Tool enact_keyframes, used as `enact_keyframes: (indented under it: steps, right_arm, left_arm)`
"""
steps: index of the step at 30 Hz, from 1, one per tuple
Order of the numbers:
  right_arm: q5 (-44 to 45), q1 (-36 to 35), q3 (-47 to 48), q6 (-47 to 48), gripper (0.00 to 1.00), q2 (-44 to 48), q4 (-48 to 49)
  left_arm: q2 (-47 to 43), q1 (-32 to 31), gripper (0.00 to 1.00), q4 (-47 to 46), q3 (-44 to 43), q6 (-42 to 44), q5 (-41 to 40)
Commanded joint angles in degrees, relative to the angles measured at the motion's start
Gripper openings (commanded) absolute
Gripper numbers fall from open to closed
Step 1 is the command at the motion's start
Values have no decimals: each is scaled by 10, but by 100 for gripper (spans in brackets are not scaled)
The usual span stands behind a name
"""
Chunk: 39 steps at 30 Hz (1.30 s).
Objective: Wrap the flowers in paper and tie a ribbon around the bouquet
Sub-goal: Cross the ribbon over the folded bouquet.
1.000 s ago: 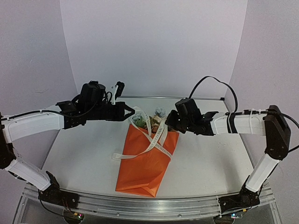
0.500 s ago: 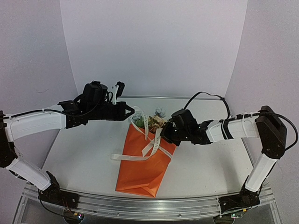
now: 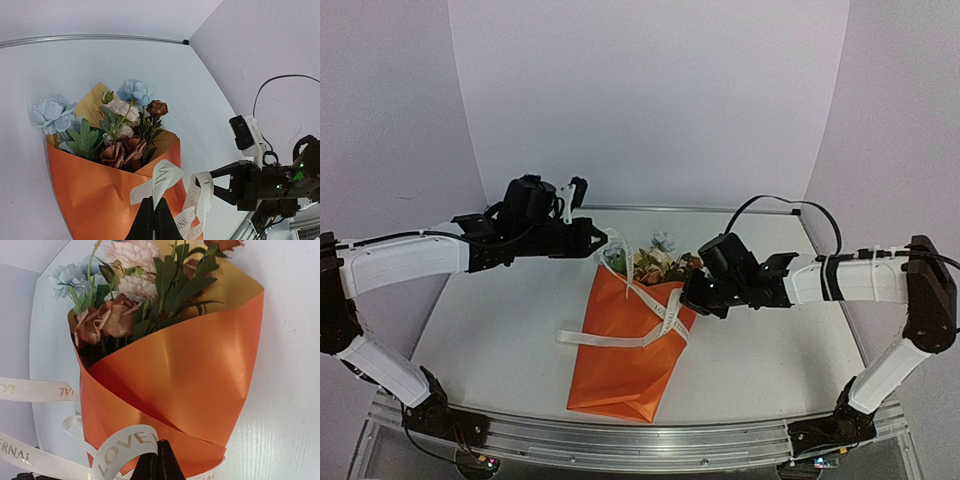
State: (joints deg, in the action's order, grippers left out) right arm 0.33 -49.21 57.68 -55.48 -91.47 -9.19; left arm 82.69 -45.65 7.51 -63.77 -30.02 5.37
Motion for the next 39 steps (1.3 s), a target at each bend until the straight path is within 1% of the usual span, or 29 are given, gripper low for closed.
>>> enact_keyframes:
  steps: [1,7,10,13,18,22,30,33,39]
  right_arm:
    - [56,-3,51,81,0,9,-54]
    - [68,-3,102,137,0,-22,-66]
    - [39,-3,128,180,0,-40,-72]
    - [19,-4,153,228,0,-51,-99]
    - [45,-4,160,281,0,-44,-122]
    - [36,-4,171,305,0,-51,-126]
    - [49,-4,172,343,0,-53,-117]
    - [21,-4,169,354,0,-43,-88]
    - [-65,-9,179,382,0,-44,-48]
  left_arm:
    - [3,3,0,-6,-38,0,-1]
    - [8,4,0,-1,-46,2,-1]
    - [8,5,0,0,-47,3,-2]
    - [10,6,0,4,-50,5,-2]
    - [12,10,0,5,-51,4,3]
    - [16,11,0,6,-53,4,6]
    - [18,14,0,8,-56,2,9]
    - [19,14,0,7,-58,1,11]
    - [20,16,0,9,-61,1,15]
